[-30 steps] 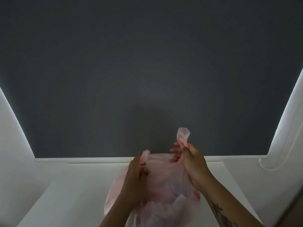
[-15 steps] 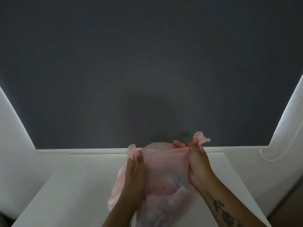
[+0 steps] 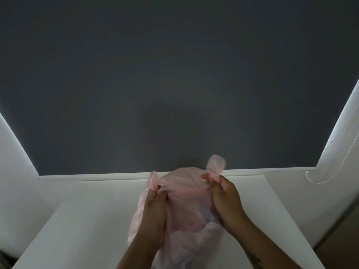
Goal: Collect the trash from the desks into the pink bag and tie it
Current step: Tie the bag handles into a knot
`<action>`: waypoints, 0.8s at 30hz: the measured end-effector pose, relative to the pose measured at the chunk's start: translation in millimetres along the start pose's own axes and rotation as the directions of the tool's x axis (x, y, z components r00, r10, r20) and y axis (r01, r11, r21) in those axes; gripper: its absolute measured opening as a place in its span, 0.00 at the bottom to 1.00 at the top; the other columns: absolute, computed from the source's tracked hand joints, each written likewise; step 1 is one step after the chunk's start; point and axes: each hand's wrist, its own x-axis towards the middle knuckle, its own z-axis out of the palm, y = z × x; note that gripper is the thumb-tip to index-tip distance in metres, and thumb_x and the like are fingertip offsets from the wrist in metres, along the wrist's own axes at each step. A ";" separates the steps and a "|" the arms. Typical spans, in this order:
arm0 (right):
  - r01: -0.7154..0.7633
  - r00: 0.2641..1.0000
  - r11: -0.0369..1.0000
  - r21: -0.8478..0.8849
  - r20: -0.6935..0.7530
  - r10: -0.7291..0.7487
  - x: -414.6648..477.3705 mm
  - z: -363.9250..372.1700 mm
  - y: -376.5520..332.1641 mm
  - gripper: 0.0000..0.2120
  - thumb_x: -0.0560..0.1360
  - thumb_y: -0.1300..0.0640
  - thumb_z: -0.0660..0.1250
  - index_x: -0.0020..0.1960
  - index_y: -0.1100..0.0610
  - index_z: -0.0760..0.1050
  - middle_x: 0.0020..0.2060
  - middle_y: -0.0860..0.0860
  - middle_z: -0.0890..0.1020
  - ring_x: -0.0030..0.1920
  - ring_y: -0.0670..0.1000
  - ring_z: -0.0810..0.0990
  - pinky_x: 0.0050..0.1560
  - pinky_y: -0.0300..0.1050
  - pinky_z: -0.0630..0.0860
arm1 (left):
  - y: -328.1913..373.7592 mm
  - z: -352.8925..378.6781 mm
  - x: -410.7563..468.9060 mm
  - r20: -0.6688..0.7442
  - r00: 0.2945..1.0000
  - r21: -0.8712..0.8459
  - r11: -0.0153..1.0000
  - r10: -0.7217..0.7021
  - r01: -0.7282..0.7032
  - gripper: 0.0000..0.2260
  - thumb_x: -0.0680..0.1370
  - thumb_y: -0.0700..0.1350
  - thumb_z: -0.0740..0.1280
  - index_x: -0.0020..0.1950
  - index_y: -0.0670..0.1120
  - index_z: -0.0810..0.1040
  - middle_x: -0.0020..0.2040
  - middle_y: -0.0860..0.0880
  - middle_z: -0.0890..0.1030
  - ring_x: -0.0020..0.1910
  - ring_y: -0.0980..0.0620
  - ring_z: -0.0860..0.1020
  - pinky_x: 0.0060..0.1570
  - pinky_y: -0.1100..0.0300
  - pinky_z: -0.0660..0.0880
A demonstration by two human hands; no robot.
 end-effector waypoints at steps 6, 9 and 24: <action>-0.319 0.945 0.748 0.582 0.131 0.300 -6.9 -2.8 -28.1 0.14 0.73 0.50 0.63 0.32 0.55 0.74 0.28 0.53 0.76 0.32 0.54 0.78 0.41 0.46 0.76 | 3.8 -14.9 11.2 0.092 0.974 -0.045 0.976 -0.206 0.211 0.28 0.78 0.67 0.59 0.62 0.47 0.80 0.60 0.40 0.82 0.55 0.45 0.82 0.61 0.42 0.75; -0.209 0.974 0.661 0.720 0.089 0.211 -2.7 4.6 -21.3 0.15 0.82 0.57 0.57 0.37 0.55 0.67 0.26 0.50 0.63 0.25 0.48 0.65 0.31 0.42 0.70 | 12.2 -9.3 8.4 0.013 0.991 0.131 0.982 -0.137 0.134 0.31 0.76 0.73 0.53 0.50 0.50 0.84 0.46 0.47 0.87 0.45 0.47 0.85 0.51 0.48 0.80; 0.113 0.980 0.963 -0.245 -0.134 -0.149 -14.5 27.5 9.5 0.10 0.83 0.59 0.56 0.46 0.53 0.74 0.31 0.41 0.71 0.33 0.40 0.71 0.42 0.31 0.67 | -9.4 -4.7 13.4 0.076 0.982 0.356 0.915 0.172 -0.188 0.13 0.85 0.48 0.54 0.48 0.47 0.76 0.41 0.53 0.80 0.42 0.55 0.78 0.46 0.64 0.73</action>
